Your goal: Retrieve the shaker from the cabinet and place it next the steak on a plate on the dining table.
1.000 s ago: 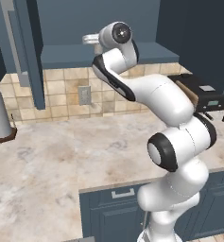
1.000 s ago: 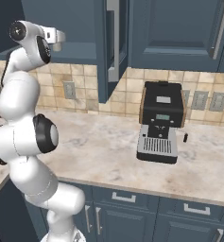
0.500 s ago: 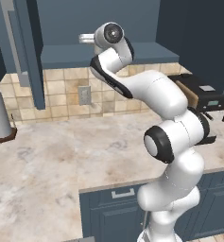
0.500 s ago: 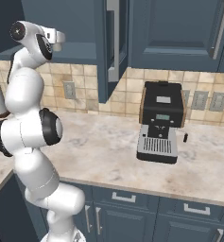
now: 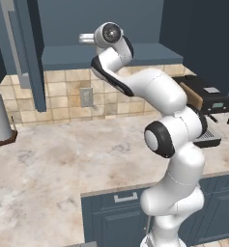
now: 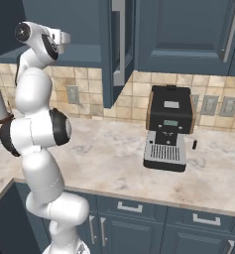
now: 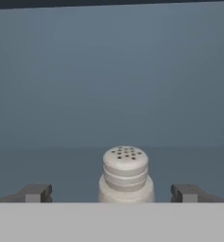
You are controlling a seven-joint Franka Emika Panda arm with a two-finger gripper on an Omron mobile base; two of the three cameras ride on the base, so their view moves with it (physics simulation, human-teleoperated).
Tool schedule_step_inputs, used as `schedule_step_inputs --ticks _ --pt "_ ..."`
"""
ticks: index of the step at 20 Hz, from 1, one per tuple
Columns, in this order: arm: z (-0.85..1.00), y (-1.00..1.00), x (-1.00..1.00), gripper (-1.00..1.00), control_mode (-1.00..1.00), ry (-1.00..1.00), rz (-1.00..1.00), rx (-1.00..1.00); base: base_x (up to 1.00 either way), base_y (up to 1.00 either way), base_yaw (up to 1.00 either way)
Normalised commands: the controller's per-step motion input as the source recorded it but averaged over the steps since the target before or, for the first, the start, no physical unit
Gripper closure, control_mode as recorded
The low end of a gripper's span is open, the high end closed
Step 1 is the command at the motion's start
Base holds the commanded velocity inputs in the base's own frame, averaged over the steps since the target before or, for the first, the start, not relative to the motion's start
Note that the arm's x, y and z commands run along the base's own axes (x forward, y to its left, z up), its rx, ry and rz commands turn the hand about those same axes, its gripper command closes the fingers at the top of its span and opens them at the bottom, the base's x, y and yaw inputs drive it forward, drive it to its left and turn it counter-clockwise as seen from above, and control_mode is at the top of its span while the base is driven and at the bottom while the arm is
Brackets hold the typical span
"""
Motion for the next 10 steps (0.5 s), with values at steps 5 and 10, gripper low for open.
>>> schedule_step_inputs --ticks 5,10 --pt "-0.01 0.0 0.29 -1.0 -1.0 0.0 0.0 0.0 0.0 0.0 0.0" --pt "-0.04 0.0 0.2 1.0 -1.0 0.0 0.0 0.0 0.0 0.0 0.0"
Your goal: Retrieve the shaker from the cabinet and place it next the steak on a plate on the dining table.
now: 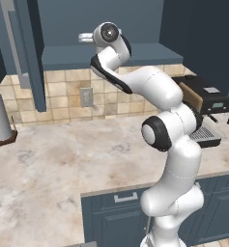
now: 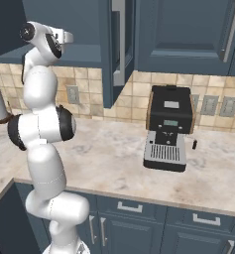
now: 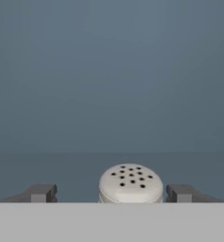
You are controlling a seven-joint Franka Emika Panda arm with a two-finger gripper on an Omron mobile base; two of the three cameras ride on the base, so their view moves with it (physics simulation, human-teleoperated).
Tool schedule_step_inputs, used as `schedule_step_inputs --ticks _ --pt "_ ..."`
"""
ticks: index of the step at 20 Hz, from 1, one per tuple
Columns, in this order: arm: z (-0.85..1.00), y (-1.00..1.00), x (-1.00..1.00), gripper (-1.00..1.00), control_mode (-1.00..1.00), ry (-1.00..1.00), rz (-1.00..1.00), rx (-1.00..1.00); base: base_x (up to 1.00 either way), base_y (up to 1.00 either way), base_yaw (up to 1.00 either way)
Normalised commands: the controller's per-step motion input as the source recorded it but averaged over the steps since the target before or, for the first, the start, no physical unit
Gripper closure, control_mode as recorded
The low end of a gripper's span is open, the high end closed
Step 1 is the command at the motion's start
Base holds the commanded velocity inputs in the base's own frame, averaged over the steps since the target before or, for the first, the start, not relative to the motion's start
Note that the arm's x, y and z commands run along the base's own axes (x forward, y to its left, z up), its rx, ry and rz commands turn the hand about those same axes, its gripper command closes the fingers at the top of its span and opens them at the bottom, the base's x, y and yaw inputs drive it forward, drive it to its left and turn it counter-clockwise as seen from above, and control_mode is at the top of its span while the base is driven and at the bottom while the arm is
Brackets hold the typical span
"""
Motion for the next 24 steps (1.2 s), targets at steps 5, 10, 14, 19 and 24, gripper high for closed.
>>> schedule_step_inputs --ticks 5,10,14,19,24 --pt "-0.03 0.0 0.03 1.0 -1.0 0.0 0.0 0.0 0.0 0.0 0.0" --pt "0.0 0.0 -0.15 1.0 -1.0 0.0 0.0 0.02 0.0 0.0 0.0" --pt "0.0 -0.12 -0.5 1.0 -1.0 0.0 0.0 0.08 0.0 0.0 0.0" --pt "0.0 -0.23 -0.98 1.0 -1.0 -0.06 0.0 0.13 0.0 0.0 0.0" --pt "0.03 -0.11 -1.0 1.0 -1.0 -0.18 0.0 0.12 0.0 0.0 0.0"
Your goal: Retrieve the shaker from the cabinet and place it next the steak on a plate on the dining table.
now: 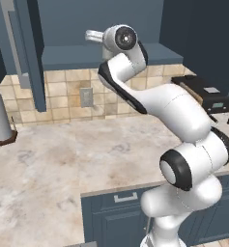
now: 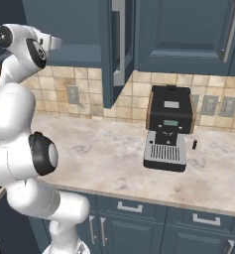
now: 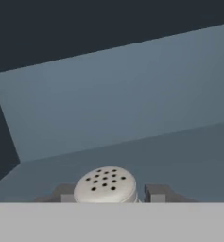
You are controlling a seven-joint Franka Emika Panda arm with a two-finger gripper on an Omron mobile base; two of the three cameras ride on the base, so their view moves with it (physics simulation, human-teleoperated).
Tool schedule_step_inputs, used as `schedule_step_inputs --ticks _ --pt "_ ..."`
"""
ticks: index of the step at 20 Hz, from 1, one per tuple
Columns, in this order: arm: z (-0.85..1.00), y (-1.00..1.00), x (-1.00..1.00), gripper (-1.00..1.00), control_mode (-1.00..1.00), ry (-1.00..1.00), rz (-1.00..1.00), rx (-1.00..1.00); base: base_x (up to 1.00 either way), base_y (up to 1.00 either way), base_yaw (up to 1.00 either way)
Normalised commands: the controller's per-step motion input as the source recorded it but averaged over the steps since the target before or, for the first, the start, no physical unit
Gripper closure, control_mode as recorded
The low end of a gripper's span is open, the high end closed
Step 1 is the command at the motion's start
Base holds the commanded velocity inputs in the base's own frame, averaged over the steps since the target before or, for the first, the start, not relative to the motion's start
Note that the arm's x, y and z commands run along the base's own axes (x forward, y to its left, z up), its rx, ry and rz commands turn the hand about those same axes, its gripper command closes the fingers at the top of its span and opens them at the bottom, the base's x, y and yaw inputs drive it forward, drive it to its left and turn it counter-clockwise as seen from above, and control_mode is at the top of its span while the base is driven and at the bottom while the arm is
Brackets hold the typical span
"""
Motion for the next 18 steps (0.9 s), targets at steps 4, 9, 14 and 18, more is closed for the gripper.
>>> schedule_step_inputs --ticks 4,9,14,18 --pt "0.16 -0.22 -1.0 1.0 -1.0 -0.19 0.0 0.14 0.0 0.0 0.0" --pt "0.35 -0.14 -1.0 1.0 -1.0 -0.12 -0.02 0.14 0.0 0.0 0.0" --pt "0.38 -0.11 -1.0 1.0 -1.0 0.17 -0.11 0.07 0.0 0.0 0.0" --pt "0.0 -0.36 -1.0 1.0 -1.0 0.36 -0.1 0.02 0.0 0.0 0.0"
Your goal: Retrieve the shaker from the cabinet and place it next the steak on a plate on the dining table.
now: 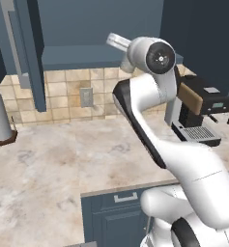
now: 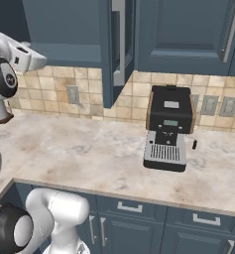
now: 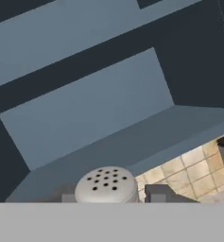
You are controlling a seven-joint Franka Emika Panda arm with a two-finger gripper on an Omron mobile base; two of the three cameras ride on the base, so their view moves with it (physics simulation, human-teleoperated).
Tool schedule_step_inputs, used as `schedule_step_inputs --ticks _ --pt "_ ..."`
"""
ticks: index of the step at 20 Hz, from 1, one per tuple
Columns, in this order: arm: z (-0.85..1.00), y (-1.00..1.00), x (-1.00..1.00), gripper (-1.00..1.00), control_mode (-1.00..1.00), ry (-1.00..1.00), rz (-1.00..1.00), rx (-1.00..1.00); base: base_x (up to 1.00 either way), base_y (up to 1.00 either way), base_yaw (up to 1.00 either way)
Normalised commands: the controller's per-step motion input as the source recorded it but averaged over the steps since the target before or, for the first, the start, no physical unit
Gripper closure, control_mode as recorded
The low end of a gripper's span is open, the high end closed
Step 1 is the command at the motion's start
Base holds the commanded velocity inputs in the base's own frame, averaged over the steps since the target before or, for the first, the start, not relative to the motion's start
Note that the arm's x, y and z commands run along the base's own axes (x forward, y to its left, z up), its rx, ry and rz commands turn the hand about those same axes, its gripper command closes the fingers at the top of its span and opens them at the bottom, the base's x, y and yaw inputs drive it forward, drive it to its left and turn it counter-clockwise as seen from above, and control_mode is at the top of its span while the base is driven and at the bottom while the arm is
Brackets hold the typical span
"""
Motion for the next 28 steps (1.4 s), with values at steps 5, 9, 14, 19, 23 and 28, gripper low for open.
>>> schedule_step_inputs --ticks 5,9,14,19,23,28 --pt "-0.11 -0.59 -1.0 1.0 -1.0 0.3 -0.1 0.03 0.0 0.0 0.0" --pt "-0.55 -0.7 -1.0 1.0 -1.0 0.09 -0.08 0.0 0.0 0.0 0.0" --pt "-0.72 -0.35 -0.81 1.0 -1.0 0.0 -0.09 -0.04 0.0 0.0 0.0" --pt "-0.58 -0.16 -0.29 1.0 -1.0 0.13 0.05 -0.05 0.0 0.0 0.0" --pt "-0.07 -0.04 -0.02 1.0 -1.0 0.0 0.08 -0.09 0.0 0.0 0.0" --pt "0.04 0.02 -0.09 1.0 -1.0 -0.12 0.27 -0.18 0.0 0.0 0.0"
